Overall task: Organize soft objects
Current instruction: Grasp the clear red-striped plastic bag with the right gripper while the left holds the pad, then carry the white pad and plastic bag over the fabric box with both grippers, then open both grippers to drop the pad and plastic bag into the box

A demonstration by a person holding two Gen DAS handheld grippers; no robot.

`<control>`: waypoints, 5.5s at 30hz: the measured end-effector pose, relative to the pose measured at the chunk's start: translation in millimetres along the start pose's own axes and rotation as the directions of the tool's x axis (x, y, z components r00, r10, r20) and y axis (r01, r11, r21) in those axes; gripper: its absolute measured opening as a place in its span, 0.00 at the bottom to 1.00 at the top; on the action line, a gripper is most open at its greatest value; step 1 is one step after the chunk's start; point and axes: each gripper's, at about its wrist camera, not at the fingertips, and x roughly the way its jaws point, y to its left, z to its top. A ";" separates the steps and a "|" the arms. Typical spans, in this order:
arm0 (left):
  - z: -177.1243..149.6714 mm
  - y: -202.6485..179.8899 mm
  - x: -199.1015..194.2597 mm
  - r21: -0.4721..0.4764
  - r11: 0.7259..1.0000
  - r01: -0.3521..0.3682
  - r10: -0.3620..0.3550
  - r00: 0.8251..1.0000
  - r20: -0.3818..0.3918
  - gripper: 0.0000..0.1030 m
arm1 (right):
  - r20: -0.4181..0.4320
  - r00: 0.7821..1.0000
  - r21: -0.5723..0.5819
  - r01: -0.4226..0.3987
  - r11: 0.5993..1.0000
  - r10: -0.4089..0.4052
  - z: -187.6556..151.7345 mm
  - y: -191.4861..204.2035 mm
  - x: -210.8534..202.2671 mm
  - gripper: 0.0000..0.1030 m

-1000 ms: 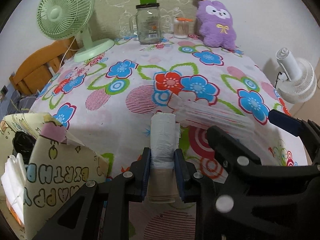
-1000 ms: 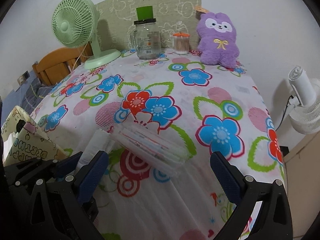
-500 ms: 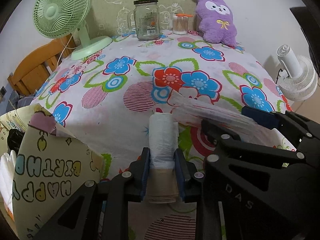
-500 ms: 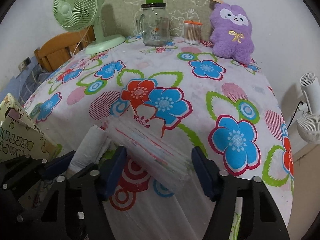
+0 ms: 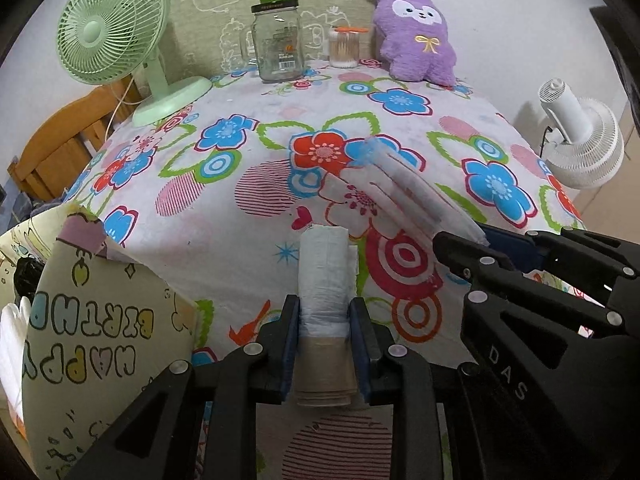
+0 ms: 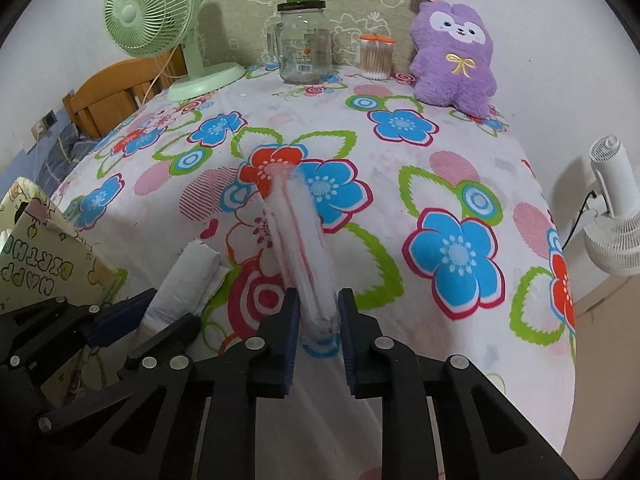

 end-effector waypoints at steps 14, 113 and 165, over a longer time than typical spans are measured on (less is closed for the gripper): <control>-12.6 -9.6 -15.0 0.039 0.999 0.025 -0.026 1.000 0.016 0.23 | 0.021 1.000 0.060 0.014 0.998 -0.015 -19.7 2.8 -26.5 0.16; -38.9 93.1 -183.5 0.097 0.995 0.010 -0.042 0.944 0.329 0.23 | 0.295 0.956 -0.003 0.003 1.000 -0.002 -4.5 148.3 -186.4 0.16; -57.3 202.2 -92.6 -0.075 0.989 -0.131 0.140 0.982 0.123 0.59 | 0.080 0.975 -0.233 -0.185 0.955 0.209 16.2 251.2 -81.7 0.16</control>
